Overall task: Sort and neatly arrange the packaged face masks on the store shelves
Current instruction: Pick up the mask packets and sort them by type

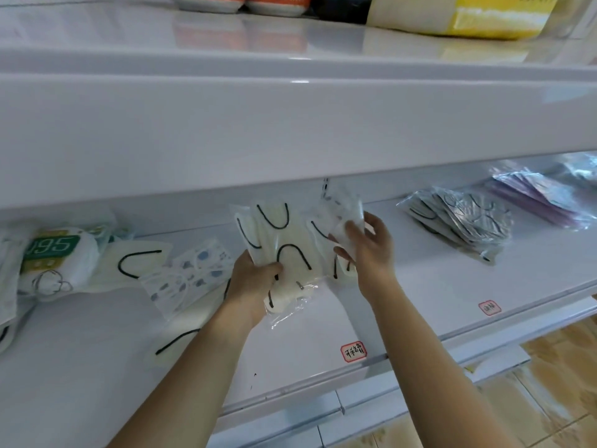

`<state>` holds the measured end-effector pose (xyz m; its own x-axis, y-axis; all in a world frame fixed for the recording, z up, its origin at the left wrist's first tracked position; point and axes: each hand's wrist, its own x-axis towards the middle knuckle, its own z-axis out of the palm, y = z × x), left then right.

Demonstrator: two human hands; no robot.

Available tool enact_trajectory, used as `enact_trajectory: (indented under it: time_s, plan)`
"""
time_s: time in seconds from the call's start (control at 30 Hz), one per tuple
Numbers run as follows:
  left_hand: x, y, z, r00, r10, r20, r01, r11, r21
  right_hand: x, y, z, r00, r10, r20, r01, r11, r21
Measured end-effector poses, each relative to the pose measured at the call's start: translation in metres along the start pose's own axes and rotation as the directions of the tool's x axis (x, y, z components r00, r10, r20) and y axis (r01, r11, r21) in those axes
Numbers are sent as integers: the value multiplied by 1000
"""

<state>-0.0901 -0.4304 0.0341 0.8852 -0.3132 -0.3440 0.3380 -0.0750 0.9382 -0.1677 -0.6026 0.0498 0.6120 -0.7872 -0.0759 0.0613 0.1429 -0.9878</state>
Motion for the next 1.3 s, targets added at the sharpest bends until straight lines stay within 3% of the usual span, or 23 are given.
enact_trajectory:
  time_s: [0.1,0.2,0.3,0.37,0.43,0.5,0.57,0.6,0.7,0.87,0.97,1.13,1.23,1.3]
  plan:
    - [7,11,13,994,-33,102,31,999,21,-6,-13,-20,987,160,7,-155,945,289]
    - [16,20,36,981,-58,183,66,997,-38,-14,-14,-39,976,216,25,-210,909,360]
    - [20,31,46,993,44,114,-62,985,162,-19,-14,-53,976,210,51,-212,892,400]
    - [16,36,34,984,161,70,-176,920,352,-21,-16,-59,979,194,63,-201,870,451]
    - [13,34,5,940,330,86,-325,789,521,-23,-16,-59,974,204,104,-229,861,455]
    - [17,26,-35,853,502,141,-428,520,739,-25,-13,-51,964,220,150,-263,870,416]
    - [23,21,-74,847,508,160,-350,306,885,-29,-10,-32,955,227,190,-278,906,318]
    - [24,19,-91,883,446,144,-288,275,917,-31,-7,-21,953,228,199,-275,928,254]
    - [24,9,-125,935,286,210,-289,269,919,-36,6,18,955,200,217,-217,975,55]
    - [12,-9,-146,906,365,216,-321,257,911,-47,26,78,939,191,286,-148,975,-167]
    - [0,-18,-162,915,392,89,-191,229,955,-53,34,108,933,127,336,-18,951,-309]
    - [-31,-33,-192,882,449,-143,-49,389,920,-52,45,151,919,23,393,125,929,-347]
    - [-29,-36,-200,864,425,-270,5,530,848,-51,56,178,902,-146,406,344,811,-474]
    - [-24,-32,-200,862,384,-332,39,602,797,-55,61,194,813,-350,466,574,621,-535]
